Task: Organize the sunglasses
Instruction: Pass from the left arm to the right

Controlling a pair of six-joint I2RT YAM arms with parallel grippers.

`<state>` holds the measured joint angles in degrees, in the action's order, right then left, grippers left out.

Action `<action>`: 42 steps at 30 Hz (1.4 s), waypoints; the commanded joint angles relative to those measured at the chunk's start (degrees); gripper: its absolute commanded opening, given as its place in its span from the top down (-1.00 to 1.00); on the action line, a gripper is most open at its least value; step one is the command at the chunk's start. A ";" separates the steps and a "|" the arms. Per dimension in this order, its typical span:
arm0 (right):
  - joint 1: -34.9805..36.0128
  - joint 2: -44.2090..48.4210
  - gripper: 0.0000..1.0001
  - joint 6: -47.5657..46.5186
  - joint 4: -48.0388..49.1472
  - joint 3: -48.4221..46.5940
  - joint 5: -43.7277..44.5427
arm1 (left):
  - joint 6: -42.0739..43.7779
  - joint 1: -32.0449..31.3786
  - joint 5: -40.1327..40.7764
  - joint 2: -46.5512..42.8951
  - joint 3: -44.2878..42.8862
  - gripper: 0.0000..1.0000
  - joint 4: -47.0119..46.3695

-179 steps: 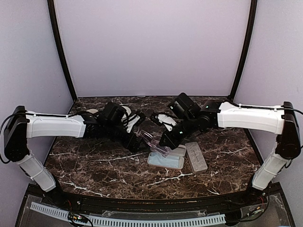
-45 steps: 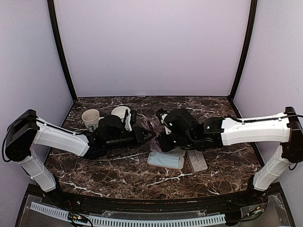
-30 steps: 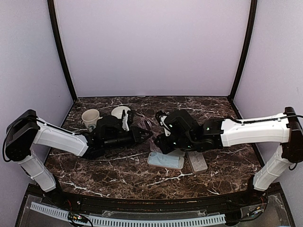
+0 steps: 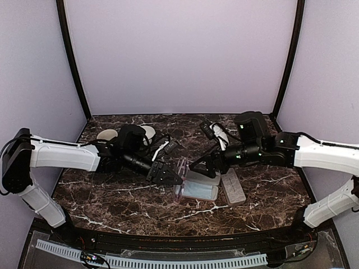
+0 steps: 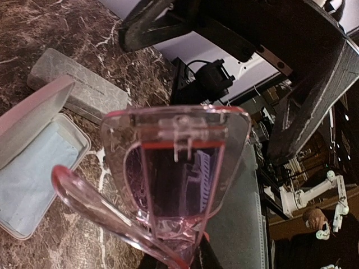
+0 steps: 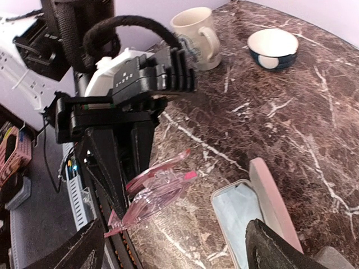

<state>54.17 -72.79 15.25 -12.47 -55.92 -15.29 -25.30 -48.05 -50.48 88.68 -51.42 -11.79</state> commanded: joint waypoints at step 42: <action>-4.11 -9.33 0.23 14.81 23.72 3.74 -30.23 | 0.75 -0.20 -13.29 -1.10 1.36 0.48 -5.00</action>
<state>51.35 -83.68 29.36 9.17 -53.36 -46.61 -24.67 -48.14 -63.46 88.38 -50.52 -16.12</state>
